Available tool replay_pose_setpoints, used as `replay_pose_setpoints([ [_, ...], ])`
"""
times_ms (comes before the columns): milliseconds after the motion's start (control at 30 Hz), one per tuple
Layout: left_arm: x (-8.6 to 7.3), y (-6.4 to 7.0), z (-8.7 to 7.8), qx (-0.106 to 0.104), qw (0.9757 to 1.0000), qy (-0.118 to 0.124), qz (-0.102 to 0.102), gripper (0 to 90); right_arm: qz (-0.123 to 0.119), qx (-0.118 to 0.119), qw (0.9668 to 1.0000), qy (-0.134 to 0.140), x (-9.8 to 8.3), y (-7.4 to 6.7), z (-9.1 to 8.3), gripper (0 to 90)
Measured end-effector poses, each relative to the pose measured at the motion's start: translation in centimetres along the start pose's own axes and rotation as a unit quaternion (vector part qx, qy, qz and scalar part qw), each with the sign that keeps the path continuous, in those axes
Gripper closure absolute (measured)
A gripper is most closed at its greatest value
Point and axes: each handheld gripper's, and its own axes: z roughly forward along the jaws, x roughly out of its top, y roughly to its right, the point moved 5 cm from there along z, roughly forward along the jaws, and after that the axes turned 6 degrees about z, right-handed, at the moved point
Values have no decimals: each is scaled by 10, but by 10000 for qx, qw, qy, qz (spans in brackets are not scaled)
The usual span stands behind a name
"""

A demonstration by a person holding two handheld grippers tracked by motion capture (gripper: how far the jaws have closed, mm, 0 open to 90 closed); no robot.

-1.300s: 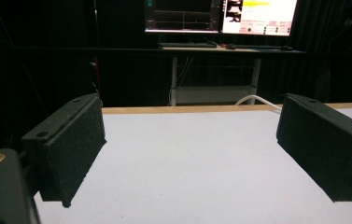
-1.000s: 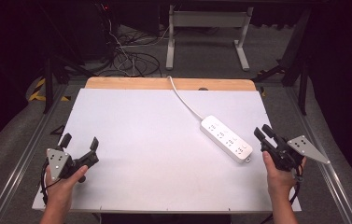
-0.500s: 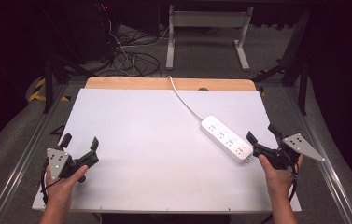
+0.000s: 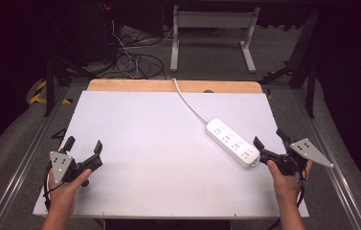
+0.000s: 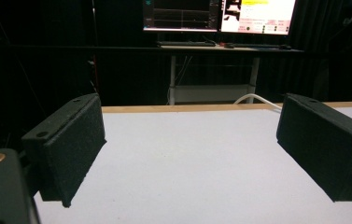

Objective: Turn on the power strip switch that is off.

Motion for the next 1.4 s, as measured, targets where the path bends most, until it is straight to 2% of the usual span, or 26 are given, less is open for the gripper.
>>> replay_pose_setpoints([
  [600, -1, 0, -1, -12, 10000, -9, 13, 84, -48, -25, 10000, -56, -3, 0, 3, 103],
  [800, -1, -2, -3, 8, 10000, 1, 7, 84, -75, -32, 9998, -193, -6, 1, 7, 106],
  [1400, 0, -3, -4, 26, 10000, 16, -11, 84, -104, -87, 9997, -180, -6, 0, 8, 116],
])
